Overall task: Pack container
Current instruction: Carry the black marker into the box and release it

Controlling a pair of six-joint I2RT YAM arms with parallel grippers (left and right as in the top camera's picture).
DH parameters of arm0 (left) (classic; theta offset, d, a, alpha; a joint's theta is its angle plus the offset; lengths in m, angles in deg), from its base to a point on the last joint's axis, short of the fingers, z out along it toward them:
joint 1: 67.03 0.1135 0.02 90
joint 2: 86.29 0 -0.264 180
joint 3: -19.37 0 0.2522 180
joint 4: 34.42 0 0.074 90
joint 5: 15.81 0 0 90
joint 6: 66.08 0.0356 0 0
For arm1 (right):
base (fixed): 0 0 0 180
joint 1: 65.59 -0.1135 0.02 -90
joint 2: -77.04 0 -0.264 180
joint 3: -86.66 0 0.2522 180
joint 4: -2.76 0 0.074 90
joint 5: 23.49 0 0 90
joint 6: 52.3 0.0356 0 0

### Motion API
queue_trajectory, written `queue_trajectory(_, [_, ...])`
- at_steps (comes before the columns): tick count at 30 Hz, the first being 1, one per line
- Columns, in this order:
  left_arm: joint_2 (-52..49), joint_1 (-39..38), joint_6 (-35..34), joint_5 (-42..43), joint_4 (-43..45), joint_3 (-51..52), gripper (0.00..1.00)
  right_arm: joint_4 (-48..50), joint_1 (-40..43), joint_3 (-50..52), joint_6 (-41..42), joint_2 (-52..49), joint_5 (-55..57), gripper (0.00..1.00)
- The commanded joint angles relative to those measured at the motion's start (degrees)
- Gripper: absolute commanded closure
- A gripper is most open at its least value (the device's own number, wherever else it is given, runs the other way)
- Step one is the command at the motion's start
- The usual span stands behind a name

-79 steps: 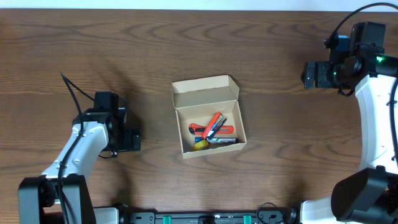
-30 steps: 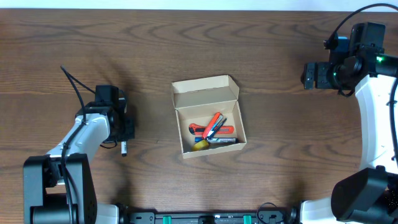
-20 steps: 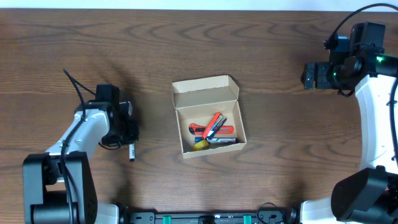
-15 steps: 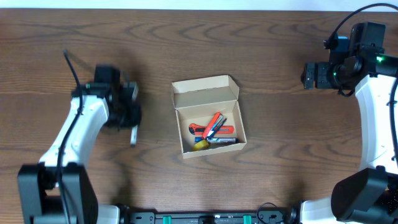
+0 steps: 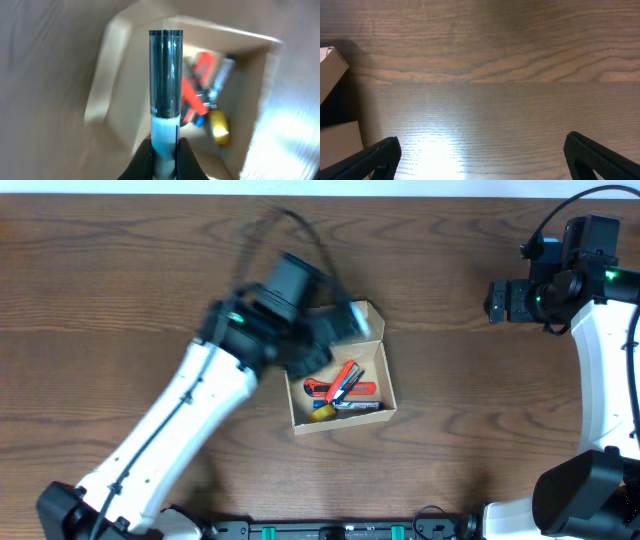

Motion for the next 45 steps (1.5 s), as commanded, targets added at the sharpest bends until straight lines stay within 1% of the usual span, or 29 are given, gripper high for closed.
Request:
queue_trajectory(1, [-0.61, -5.51, 15.1, -1.27, 0.35, -0.55, 0.94, -0.04, 0.2, -0.48, -1.31, 0.46, -0.02, 0.01])
queue_trajectory(4, [-1.14, -7.67, 16.13, -1.42, 1.75, -0.55, 0.94, -0.04, 0.2, -0.48, -1.31, 0.46, -0.02, 0.01])
queue_trajectory(9, [-3.48, -7.45, 17.18, -0.59, 2.36, -0.55, 0.94, -0.02, 0.2, -0.48, -1.29, 0.46, -0.04, 0.01])
queue_trajectory(11, [-5.57, -7.45, 18.56, 0.07, 2.38, -0.55, 0.94, 0.04, 0.2, -0.48, -1.29, 0.46, -0.04, 0.01])
queue_trajectory(15, [-10.86, -7.19, 18.86, 0.17, 2.82, -0.55, 0.94, 0.0, 0.2, -0.48, -1.29, 0.46, -0.04, 0.01])
queue_trajectory(19, [-17.35, -6.8, 17.27, 1.4, 3.23, -0.55, 0.94, 0.0, 0.2, -0.48, -1.29, 0.46, -0.04, 0.01])
queue_trajectory(24, [-25.14, -6.78, 13.35, 1.18, 3.26, -0.55, 0.94, 0.0, 0.2, -0.48, -1.29, 0.46, -0.04, 0.01])
queue_trajectory(30, [-29.09, -6.62, 9.88, 0.52, 4.13, -0.52, 0.94, 0.04, 0.2, -0.48, -1.31, 0.48, -0.04, 0.01])
queue_trajectory(34, [-29.44, -5.88, 6.51, 0.37, 5.38, -0.52, 0.94, 0.04, 0.2, -0.48, -1.29, 0.46, -0.04, 0.01])
queue_trajectory(35, [-29.44, -5.7, 6.21, 0.17, 5.33, -0.55, 0.92, 0.07, 0.2, -0.48, -1.31, 0.46, -0.04, 0.01])
queue_trajectory(38, [-29.44, -5.55, 3.54, -1.86, 4.94, -0.55, 0.71, 0.22, 0.2, -0.48, -1.31, 0.48, -0.04, 0.01])
queue_trajectory(41, [-28.94, -5.55, 1.62, -4.44, 3.87, -0.76, 0.71, 0.35, 0.2, -0.48, -1.29, 0.46, -0.04, 0.01])
queue_trajectory(45, [-28.37, -5.55, 1.18, -4.44, -0.11, -3.23, 0.67, 0.46, 0.2, -0.48, -1.31, 0.46, -0.04, 0.01])
